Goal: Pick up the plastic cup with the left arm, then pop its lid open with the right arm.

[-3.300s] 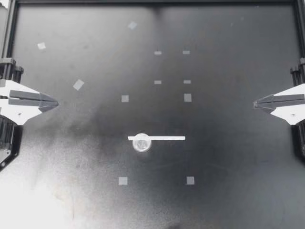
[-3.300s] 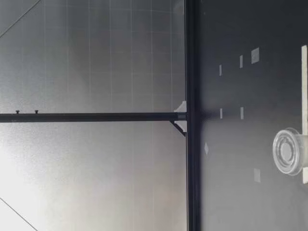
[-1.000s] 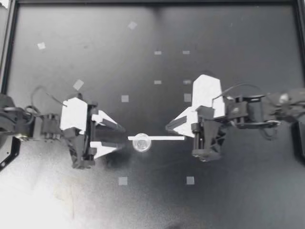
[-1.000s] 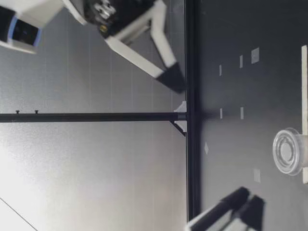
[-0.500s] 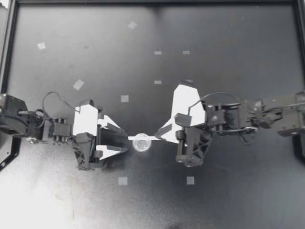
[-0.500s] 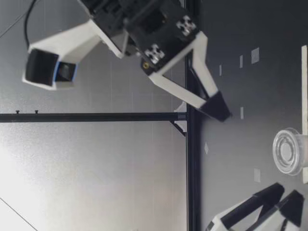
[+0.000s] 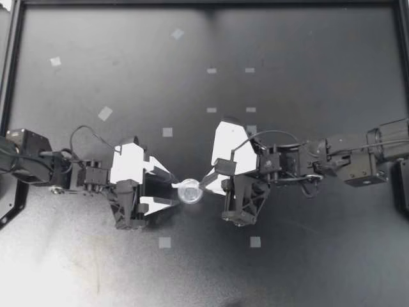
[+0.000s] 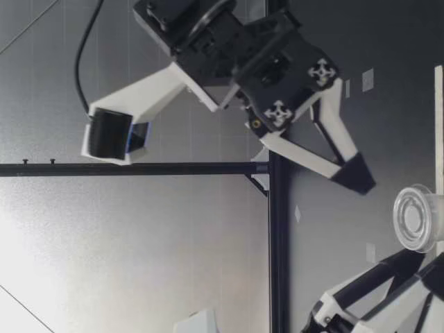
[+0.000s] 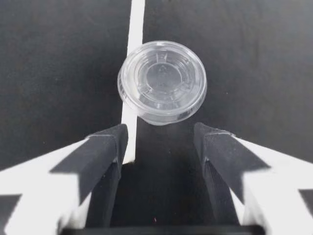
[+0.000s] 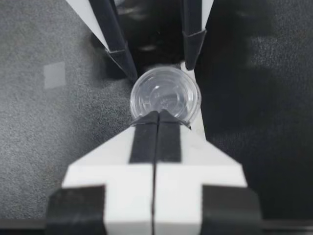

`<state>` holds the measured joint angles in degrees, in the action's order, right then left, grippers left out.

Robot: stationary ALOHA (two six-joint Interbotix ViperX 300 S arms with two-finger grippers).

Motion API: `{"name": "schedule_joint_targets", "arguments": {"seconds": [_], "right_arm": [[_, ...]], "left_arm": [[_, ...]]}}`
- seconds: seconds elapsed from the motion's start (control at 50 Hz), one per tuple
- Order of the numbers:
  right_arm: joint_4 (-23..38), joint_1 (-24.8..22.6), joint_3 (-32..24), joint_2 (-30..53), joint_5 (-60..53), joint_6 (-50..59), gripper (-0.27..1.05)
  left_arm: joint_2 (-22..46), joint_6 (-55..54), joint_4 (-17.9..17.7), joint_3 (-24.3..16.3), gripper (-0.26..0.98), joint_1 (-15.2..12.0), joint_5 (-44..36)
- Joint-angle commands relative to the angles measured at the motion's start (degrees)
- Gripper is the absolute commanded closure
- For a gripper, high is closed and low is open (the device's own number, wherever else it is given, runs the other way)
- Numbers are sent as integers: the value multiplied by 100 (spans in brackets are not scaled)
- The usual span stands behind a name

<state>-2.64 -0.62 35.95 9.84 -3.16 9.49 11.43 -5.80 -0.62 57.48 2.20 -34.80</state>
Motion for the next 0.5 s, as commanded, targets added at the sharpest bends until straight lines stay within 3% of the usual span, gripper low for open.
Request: {"name": "schedule_joint_targets", "arguments": {"seconds": [0.0,0.48], "right_arm": [[0,-26,-132,-44,-35,9,83],[0,-26,-308,229,-18,18,83]], "left_arm": [[-26,0,-9,-105,15,9,-18],[149,0,-9,-237,15,9,-70]]}}
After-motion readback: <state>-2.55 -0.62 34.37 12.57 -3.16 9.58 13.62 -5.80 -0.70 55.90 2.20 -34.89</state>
